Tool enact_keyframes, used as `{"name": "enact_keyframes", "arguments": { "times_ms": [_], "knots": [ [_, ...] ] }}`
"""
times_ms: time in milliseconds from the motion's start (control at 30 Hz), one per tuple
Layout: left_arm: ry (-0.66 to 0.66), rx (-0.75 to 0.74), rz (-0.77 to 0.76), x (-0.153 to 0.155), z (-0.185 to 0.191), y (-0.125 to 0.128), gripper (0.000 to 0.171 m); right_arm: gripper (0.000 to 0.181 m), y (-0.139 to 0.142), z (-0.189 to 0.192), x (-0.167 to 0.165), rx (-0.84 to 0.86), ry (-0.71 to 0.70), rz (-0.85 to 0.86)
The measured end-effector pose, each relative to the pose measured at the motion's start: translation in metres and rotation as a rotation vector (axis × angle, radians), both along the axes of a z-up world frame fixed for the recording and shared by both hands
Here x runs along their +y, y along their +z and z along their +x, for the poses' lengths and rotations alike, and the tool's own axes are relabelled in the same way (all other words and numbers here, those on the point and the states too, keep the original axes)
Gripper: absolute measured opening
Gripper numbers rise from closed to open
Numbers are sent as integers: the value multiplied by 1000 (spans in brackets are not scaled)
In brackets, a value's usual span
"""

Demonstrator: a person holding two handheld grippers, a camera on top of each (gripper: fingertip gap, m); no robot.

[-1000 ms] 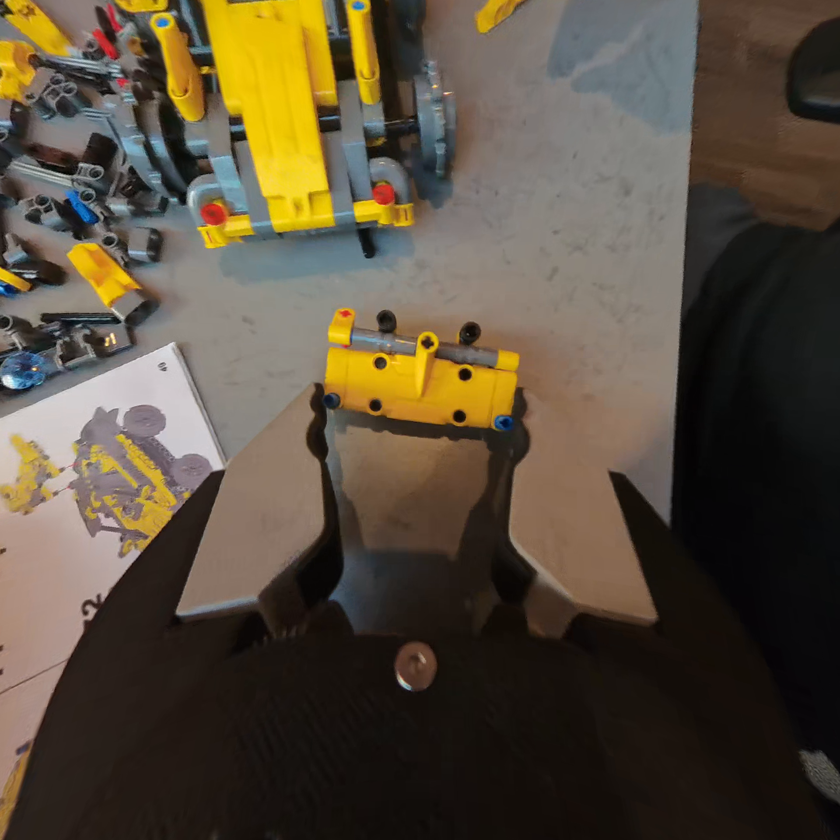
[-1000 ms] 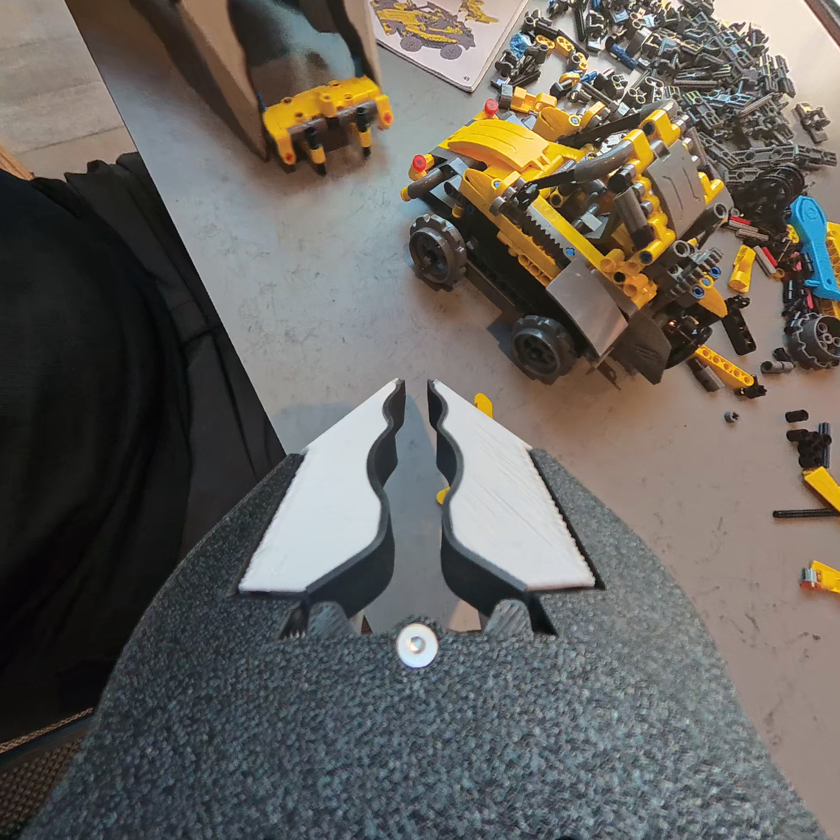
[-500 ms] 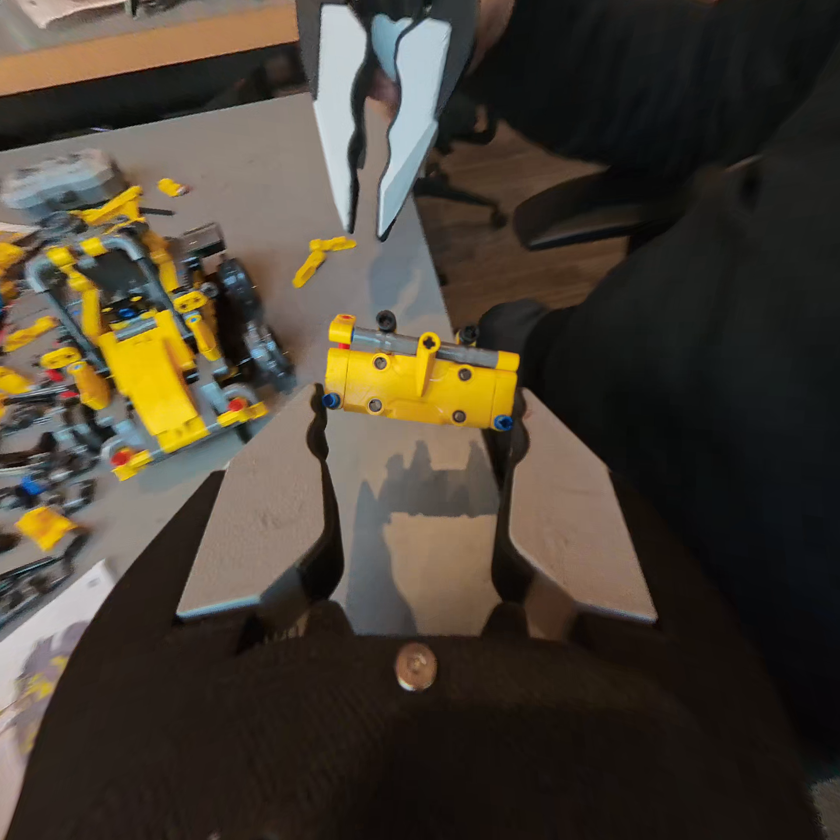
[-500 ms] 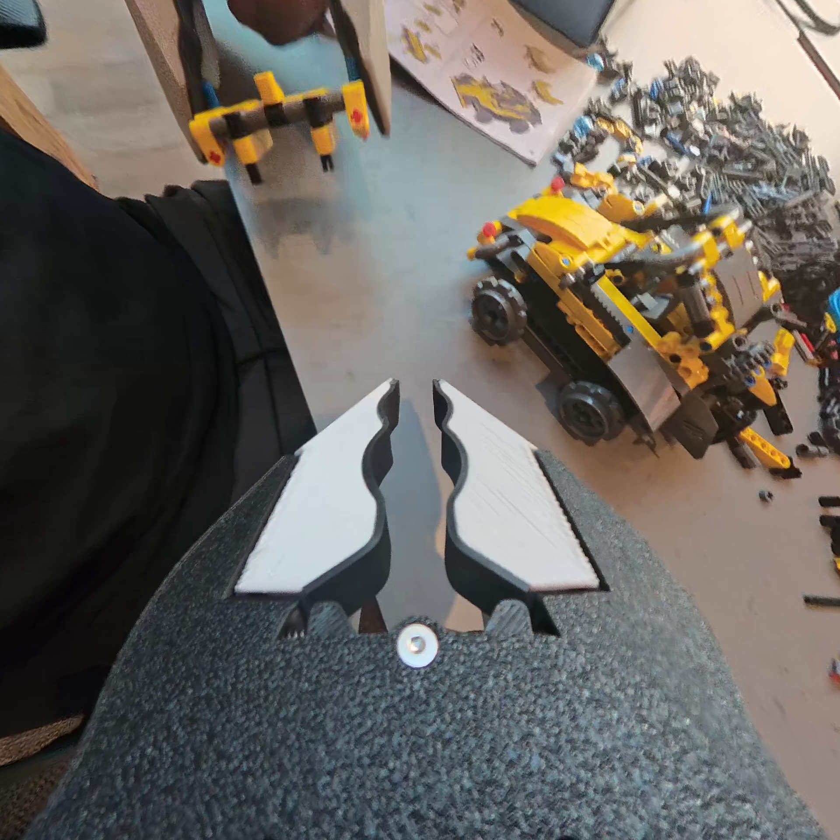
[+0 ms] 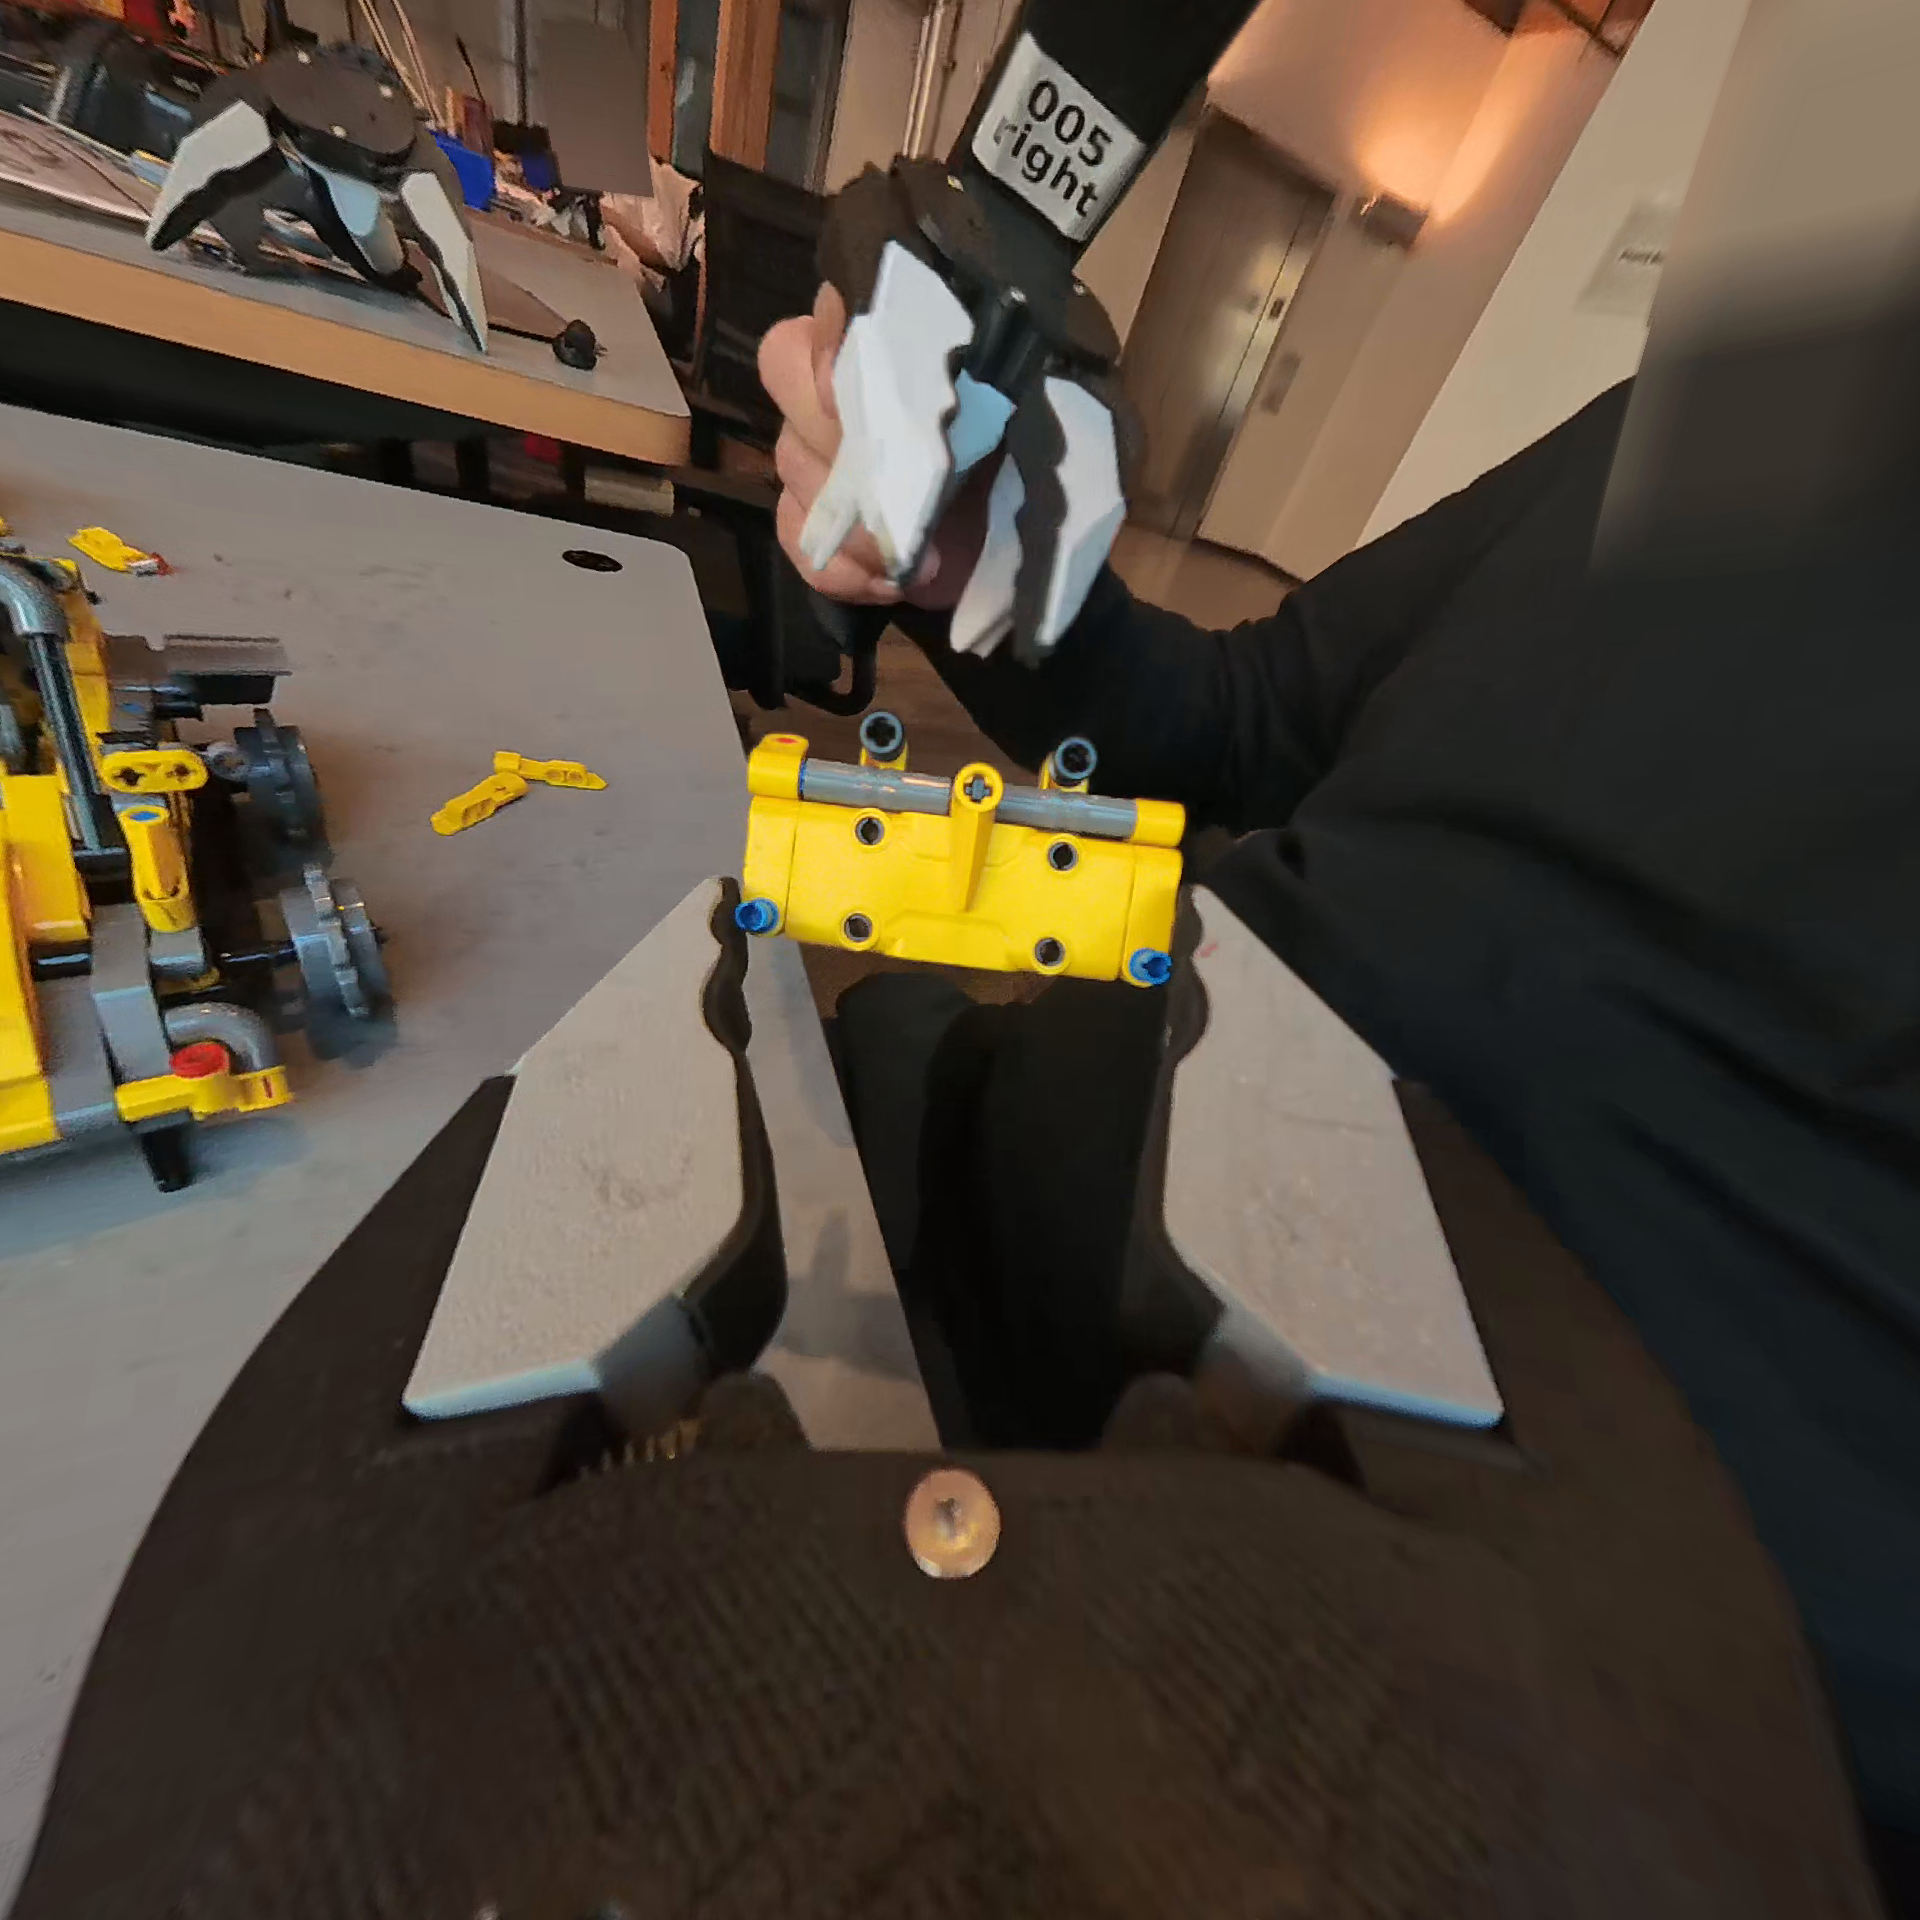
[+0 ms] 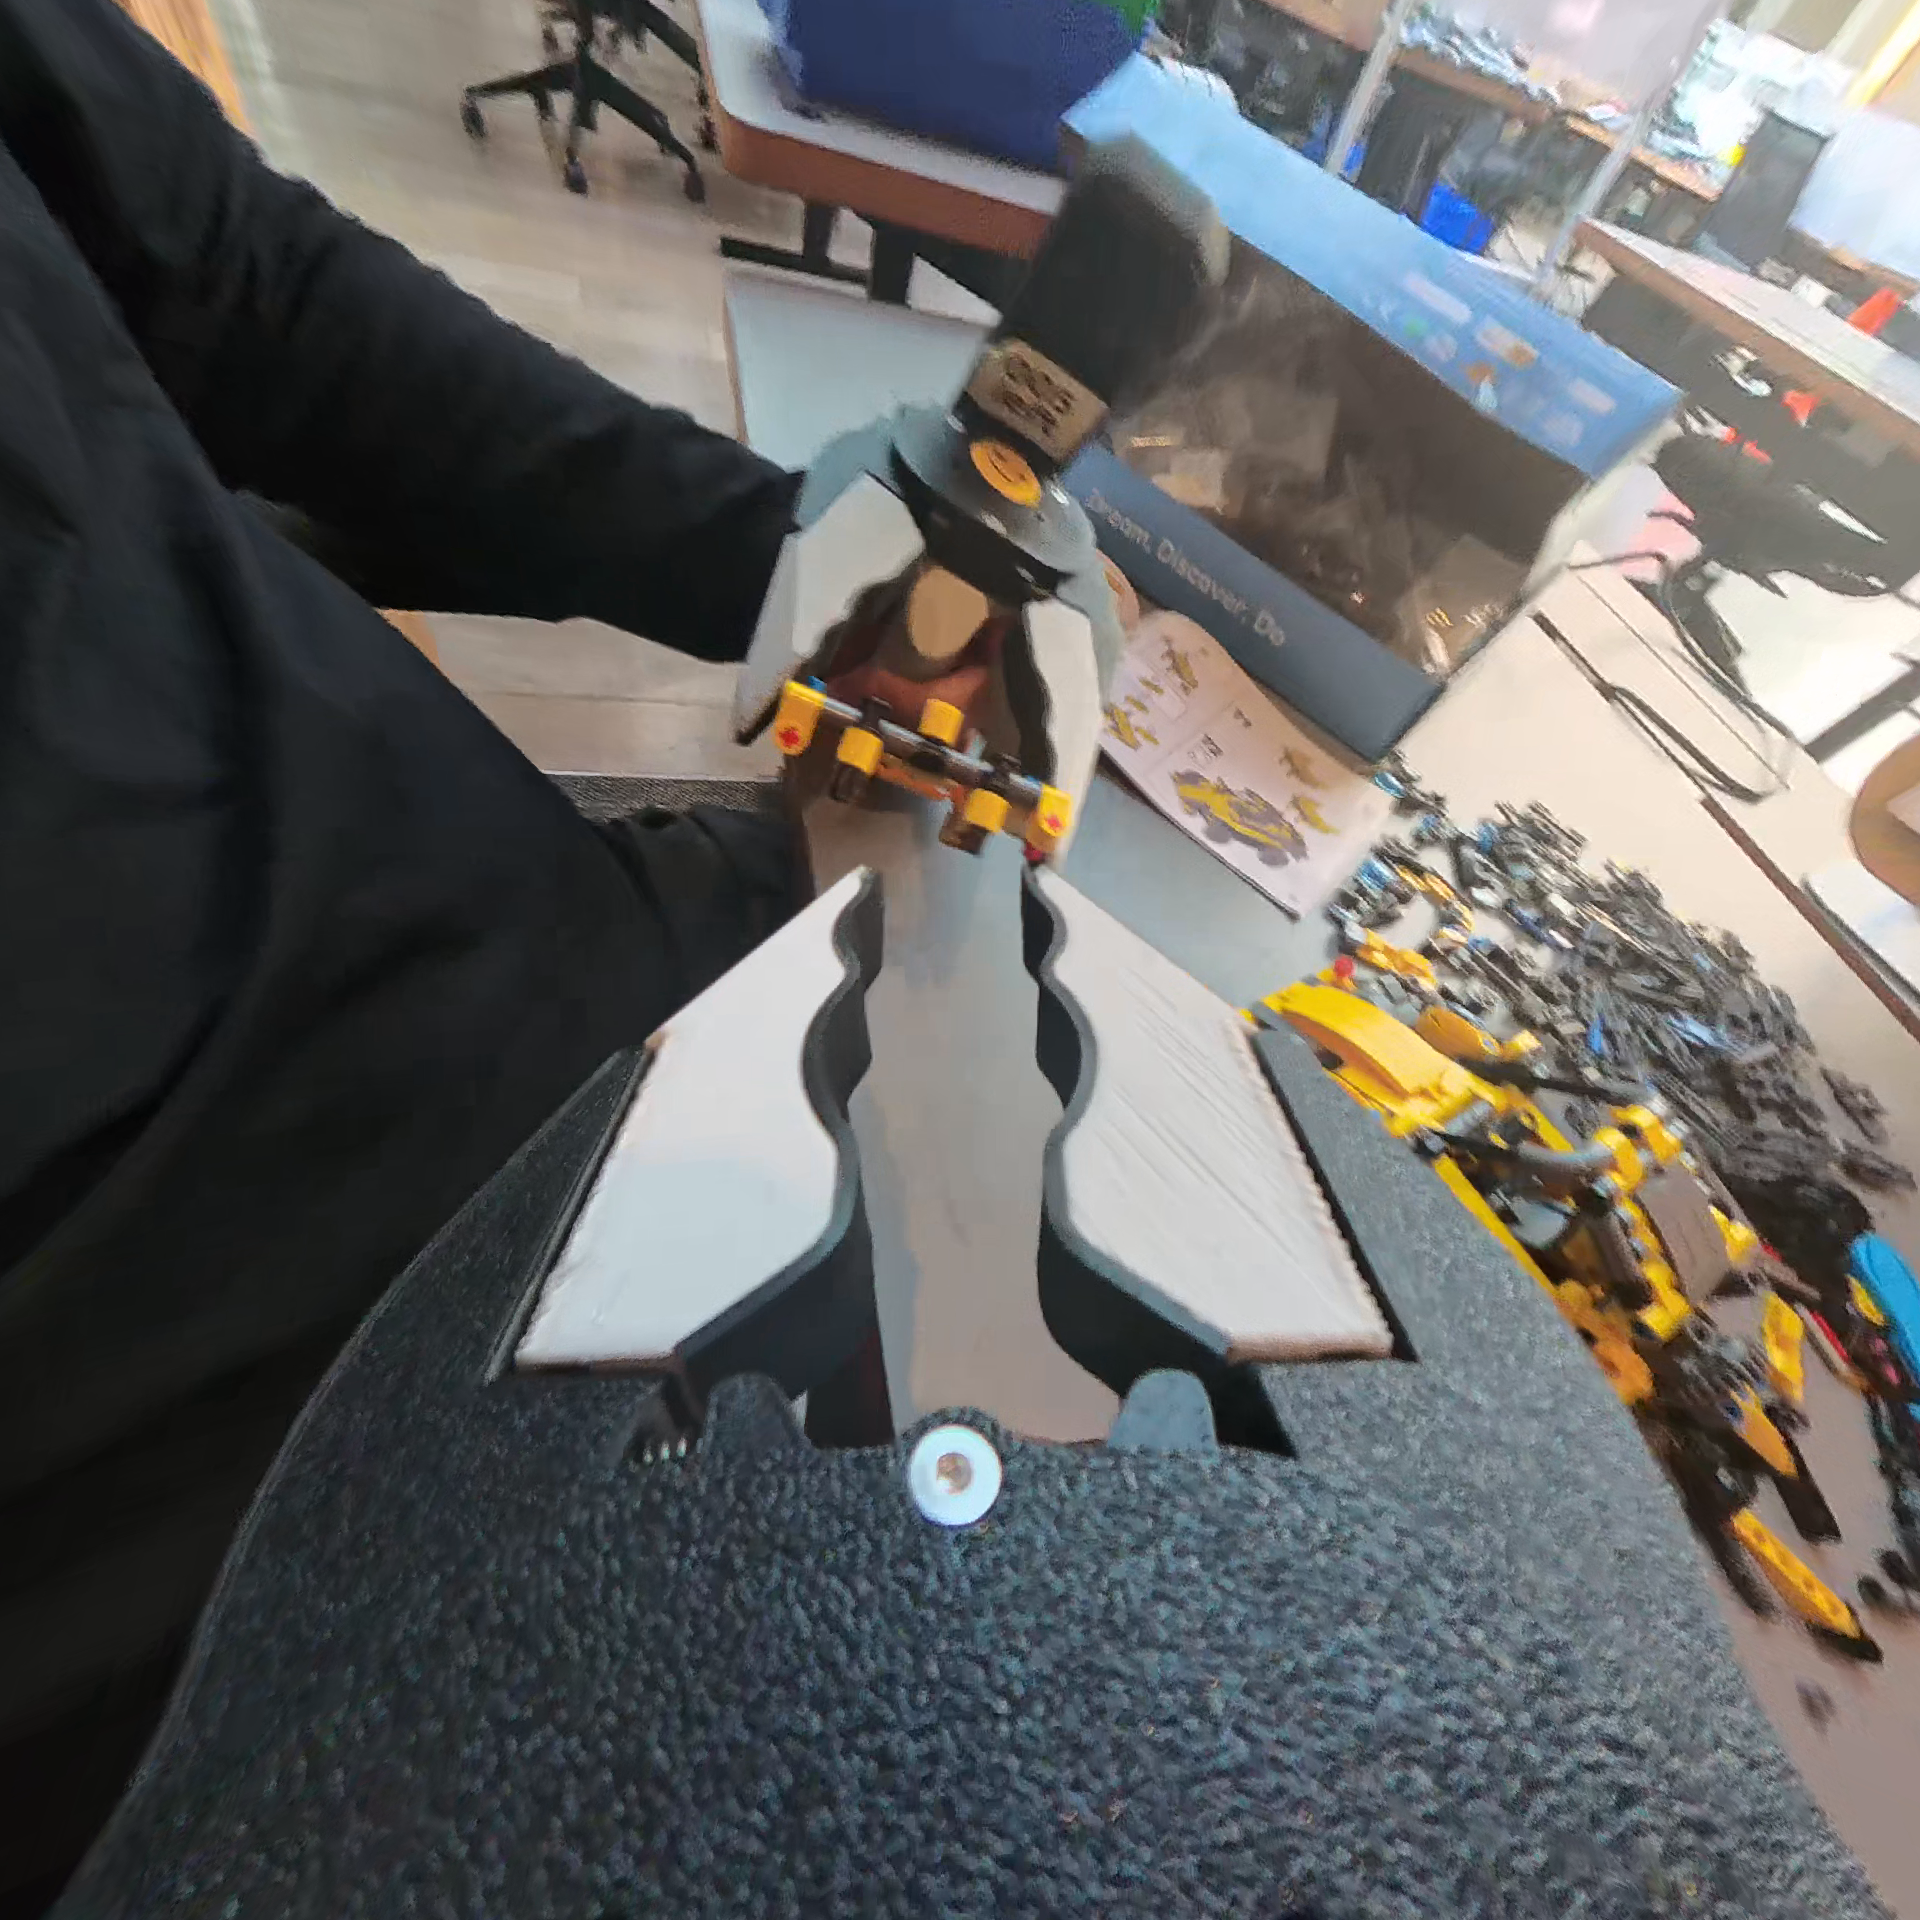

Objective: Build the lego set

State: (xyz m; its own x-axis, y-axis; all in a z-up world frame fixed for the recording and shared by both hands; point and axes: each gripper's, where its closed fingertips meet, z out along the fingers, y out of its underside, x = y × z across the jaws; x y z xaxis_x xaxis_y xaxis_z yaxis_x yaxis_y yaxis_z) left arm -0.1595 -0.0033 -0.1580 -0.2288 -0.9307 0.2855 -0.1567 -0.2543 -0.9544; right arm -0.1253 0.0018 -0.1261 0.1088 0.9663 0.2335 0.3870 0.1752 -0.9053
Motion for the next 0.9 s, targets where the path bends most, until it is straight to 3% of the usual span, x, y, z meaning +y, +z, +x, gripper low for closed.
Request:
{"name": "enact_keyframes", "arguments": {
  "times_ms": [100, 267, 367, 433, 767, 900],
  "knots": [
    [-15, -45, -65, -3, 1, 4, 78, 31, 1, -6, -11, 25, 59, -16],
    [-127, -159, -281, -12, -1, 23, 79, 35, -3, 0, 10, 0, -44, 42],
    [-164, -191, -383, -11, 0, 28, 79, 27, 2, 1, 10, 36, -38, 22],
    [-181, -180, -390, -14, 1, 25, 79, 20, 4, 3, 13, 43, -52, 34],
    [-372, -188, -400, -44, -4, 28, 79, 27, -9, -17, -2, -46, -3, 207],
    [-395, -204, -403, -46, -7, 30, 79, 18, -7, -26, -9, -40, 11, 283]
  ]
}}
